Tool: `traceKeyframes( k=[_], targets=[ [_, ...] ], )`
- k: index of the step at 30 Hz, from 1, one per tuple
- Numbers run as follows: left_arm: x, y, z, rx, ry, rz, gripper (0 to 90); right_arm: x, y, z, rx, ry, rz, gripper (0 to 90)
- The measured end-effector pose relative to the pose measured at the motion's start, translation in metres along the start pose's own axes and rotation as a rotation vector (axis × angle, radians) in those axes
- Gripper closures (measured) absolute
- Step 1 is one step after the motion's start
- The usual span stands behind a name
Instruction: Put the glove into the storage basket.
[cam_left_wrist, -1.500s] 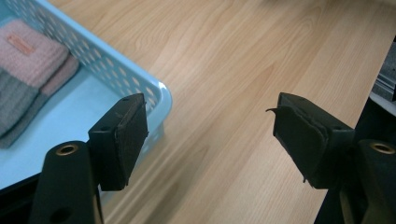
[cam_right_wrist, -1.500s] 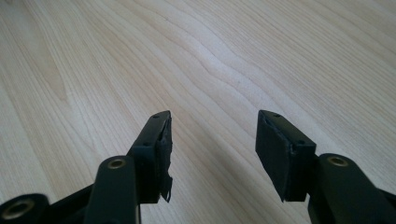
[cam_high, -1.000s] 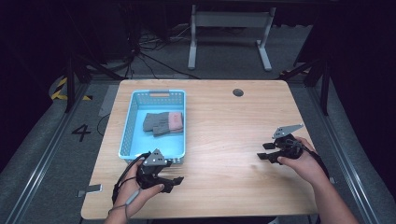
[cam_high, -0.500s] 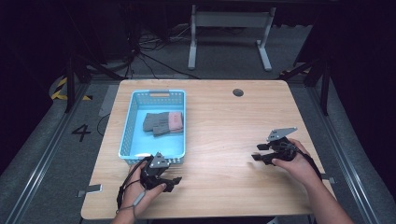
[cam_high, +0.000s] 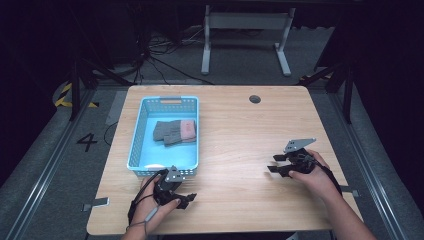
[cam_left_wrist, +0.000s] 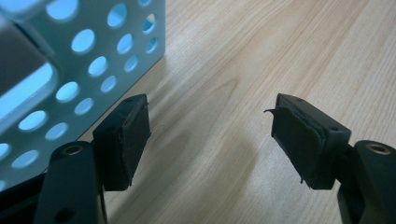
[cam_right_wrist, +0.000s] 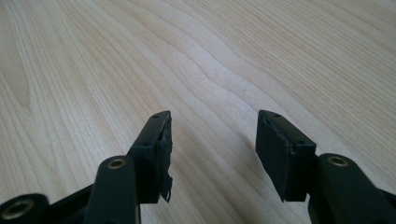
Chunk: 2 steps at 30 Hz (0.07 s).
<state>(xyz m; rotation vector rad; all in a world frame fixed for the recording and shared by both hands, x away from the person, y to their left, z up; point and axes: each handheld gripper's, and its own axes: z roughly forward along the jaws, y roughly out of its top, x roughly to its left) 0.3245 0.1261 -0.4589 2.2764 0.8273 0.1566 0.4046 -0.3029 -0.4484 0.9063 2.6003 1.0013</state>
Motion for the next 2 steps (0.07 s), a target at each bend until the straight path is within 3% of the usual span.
traceKeyframes(
  k=[2],
  targets=[
    [-0.0002, 0.0, 0.0003, -0.002, -0.008, -0.005, 28.9, 0.0, -0.0001, 0.0001, -0.001, 0.0, 0.0, 46.2]
  ],
)
